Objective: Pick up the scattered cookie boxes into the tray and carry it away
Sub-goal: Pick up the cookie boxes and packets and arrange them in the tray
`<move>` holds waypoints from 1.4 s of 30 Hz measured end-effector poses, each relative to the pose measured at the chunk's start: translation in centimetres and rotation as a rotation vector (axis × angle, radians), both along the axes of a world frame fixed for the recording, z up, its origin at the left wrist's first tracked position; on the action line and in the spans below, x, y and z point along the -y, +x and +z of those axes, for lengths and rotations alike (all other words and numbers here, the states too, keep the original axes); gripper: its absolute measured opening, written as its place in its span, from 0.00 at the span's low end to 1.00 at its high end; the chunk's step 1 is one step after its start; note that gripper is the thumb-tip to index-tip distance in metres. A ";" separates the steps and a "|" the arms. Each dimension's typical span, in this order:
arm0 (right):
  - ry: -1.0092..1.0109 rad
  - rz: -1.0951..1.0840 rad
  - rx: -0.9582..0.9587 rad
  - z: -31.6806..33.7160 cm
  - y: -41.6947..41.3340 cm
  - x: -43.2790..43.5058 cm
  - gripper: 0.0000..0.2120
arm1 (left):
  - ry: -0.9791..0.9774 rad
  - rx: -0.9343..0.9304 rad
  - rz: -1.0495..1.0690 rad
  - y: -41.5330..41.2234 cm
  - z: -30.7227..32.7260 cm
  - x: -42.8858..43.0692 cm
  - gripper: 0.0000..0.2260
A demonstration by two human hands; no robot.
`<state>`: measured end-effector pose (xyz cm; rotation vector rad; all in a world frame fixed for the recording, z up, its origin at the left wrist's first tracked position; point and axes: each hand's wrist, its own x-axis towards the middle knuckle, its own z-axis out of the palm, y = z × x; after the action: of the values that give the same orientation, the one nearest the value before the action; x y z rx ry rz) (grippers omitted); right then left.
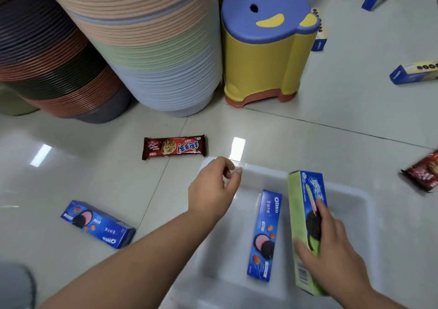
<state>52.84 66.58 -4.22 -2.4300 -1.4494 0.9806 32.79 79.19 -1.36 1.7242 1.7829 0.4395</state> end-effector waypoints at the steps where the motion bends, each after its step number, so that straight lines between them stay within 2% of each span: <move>1: -0.042 -0.019 0.018 -0.7 -0.3 1.2 0.46 | 0.003 0.002 0.006 -0.4 -0.2 0.3 0.07; 6: -0.143 -0.031 0.150 -4.2 -1.0 2.8 0.44 | 0.004 -0.007 0.034 -2.6 -2.4 1.2 0.07; 10: -0.158 -0.069 0.161 -6.8 -2.3 2.3 0.43 | -0.017 -0.002 0.148 -5.1 -4.5 1.6 0.08; 15: -0.223 -0.097 0.081 -6.9 -3.8 2.5 0.53 | 0.039 -0.114 0.330 -11.2 -6.2 1.7 0.14; 17: -0.152 -0.011 0.142 -5.8 -3.7 1.6 0.51 | 0.050 -0.190 0.415 -14.6 -7.2 1.4 0.18; 19: -0.034 0.155 0.197 -3.4 -4.6 -1.0 0.41 | 0.036 -0.275 0.521 -18.1 -8.5 1.0 0.22; 20: 0.082 0.213 0.198 -2.2 -5.6 -2.9 0.38 | 0.016 -0.315 0.588 -19.8 -9.3 0.9 0.24; 22: 0.334 0.326 0.130 -0.1 -9.1 -7.9 0.38 | -0.040 -0.371 0.726 -22.7 -10.7 0.7 0.28; 24: 0.418 0.440 0.005 0.9 -13.5 -13.1 0.38 | -0.105 -0.407 0.803 -24.6 -11.7 0.7 0.32; 26: 0.385 0.554 -0.071 -0.1 -18.7 -18.6 0.44 | -0.154 -0.406 0.863 -26.3 -13.0 0.8 0.34; 28: 0.290 0.642 -0.049 -2.6 -23.2 -23.1 0.50 | -0.203 -0.370 0.920 -27.2 -14.4 1.0 0.37; 31: 0.157 0.727 0.085 -7.2 -27.6 -27.0 0.54 | -0.286 -0.296 0.995 -27.8 -16.4 1.4 0.42; 34: 0.092 0.757 0.186 -10.4 -29.3 -28.9 0.55 | -0.316 -0.221 1.042 -28.3 -17.9 2.0 0.44; 39: 0.052 0.740 0.262 -13.0 -29.1 -30.3 0.55 | -0.182 -0.130 1.028 -29.2 -19.2 2.5 0.40; 42: -0.011 0.768 0.353 -13.7 -29.2 -30.5 0.54 | -0.134 -0.102 0.938 -28.6 -19.3 3.1 0.38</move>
<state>23.59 97.04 -17.96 -2.1264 -2.6052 0.6538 4.23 76.07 -20.67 0.7332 2.5596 0.5867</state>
